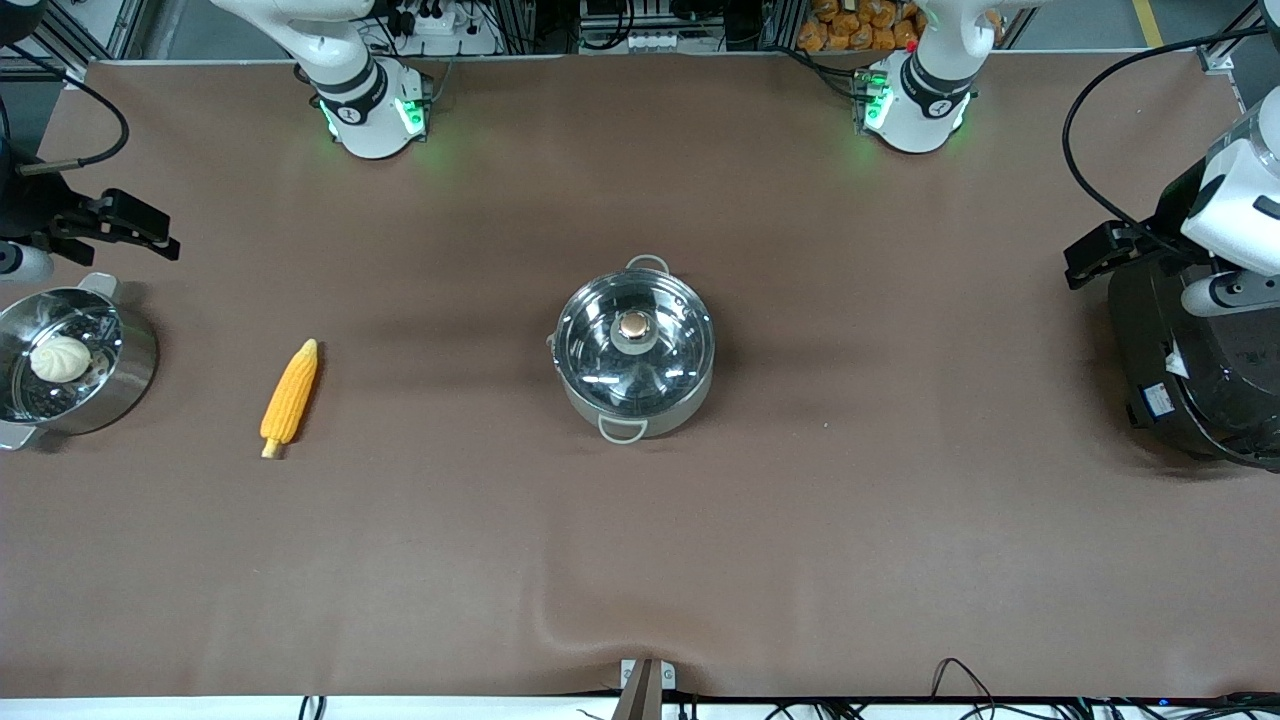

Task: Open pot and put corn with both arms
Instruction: 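Move the left gripper toward the pot while the right gripper reaches the corn, then grasp the lid knob with the left gripper while the right gripper grasps the corn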

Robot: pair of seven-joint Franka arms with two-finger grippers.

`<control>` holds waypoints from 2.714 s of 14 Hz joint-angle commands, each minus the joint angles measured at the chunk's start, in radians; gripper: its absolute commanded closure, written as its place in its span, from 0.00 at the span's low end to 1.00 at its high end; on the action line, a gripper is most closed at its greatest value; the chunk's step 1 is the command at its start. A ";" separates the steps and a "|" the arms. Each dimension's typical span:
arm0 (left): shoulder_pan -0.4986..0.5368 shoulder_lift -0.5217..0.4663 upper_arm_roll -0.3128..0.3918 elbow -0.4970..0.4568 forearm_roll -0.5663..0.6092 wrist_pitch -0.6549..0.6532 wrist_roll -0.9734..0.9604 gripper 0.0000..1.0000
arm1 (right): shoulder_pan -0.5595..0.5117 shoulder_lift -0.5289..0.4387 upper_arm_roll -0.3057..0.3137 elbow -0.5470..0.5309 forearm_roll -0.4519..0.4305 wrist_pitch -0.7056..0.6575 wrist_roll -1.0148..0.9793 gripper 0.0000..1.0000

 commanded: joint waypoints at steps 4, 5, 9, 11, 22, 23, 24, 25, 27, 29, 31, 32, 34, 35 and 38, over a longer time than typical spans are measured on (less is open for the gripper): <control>-0.003 -0.005 -0.003 0.004 -0.001 -0.011 0.027 0.00 | -0.013 -0.024 -0.004 -0.027 0.015 0.002 -0.004 0.00; -0.010 0.010 -0.005 0.006 -0.004 -0.011 0.027 0.00 | -0.013 -0.021 -0.006 -0.027 0.015 0.002 -0.004 0.00; -0.166 0.122 -0.019 0.060 -0.002 0.003 -0.165 0.00 | -0.018 0.100 -0.006 -0.038 0.000 0.028 -0.004 0.00; -0.287 0.240 -0.011 0.150 -0.001 0.037 -0.317 0.00 | -0.032 0.206 -0.006 -0.039 0.000 0.095 -0.005 0.00; -0.604 0.490 0.000 0.156 -0.005 0.385 -0.876 0.00 | -0.079 0.513 -0.006 -0.156 0.007 0.534 -0.097 0.00; -0.621 0.496 -0.002 0.164 -0.005 0.394 -0.907 0.00 | -0.079 0.516 -0.006 -0.168 0.007 0.547 -0.097 0.00; -0.644 0.510 0.000 0.165 -0.004 0.394 -0.933 0.00 | -0.078 0.517 -0.006 -0.170 0.007 0.545 -0.097 0.00; -0.653 0.516 0.001 0.165 -0.004 0.394 -0.970 0.00 | -0.069 0.519 -0.006 -0.174 0.006 0.547 -0.097 0.00; -0.676 0.542 0.006 0.170 -0.004 0.405 -1.026 0.00 | -0.072 0.533 -0.006 -0.174 0.001 0.551 -0.097 0.00; -0.700 0.564 0.017 0.184 -0.004 0.437 -1.070 0.00 | -0.075 0.553 -0.006 -0.185 0.000 0.586 -0.097 0.00; -0.740 0.579 0.052 0.187 -0.004 0.447 -1.080 0.00 | -0.086 0.560 -0.006 -0.235 0.000 0.664 -0.102 0.00; -0.763 0.581 0.079 0.187 -0.004 0.448 -1.080 0.00 | -0.093 0.559 -0.006 -0.271 0.000 0.710 -0.100 0.00; -0.805 0.593 0.109 0.187 -0.004 0.468 -1.083 0.00 | -0.093 0.560 -0.006 -0.327 0.000 0.792 -0.100 0.00; -0.812 0.596 0.113 0.187 -0.004 0.471 -1.088 0.00 | -0.090 0.562 -0.006 -0.344 0.000 0.824 -0.099 0.00; -0.814 0.602 0.112 0.187 -0.004 0.477 -1.088 0.00 | -0.089 0.570 -0.006 -0.346 0.000 0.837 -0.100 0.23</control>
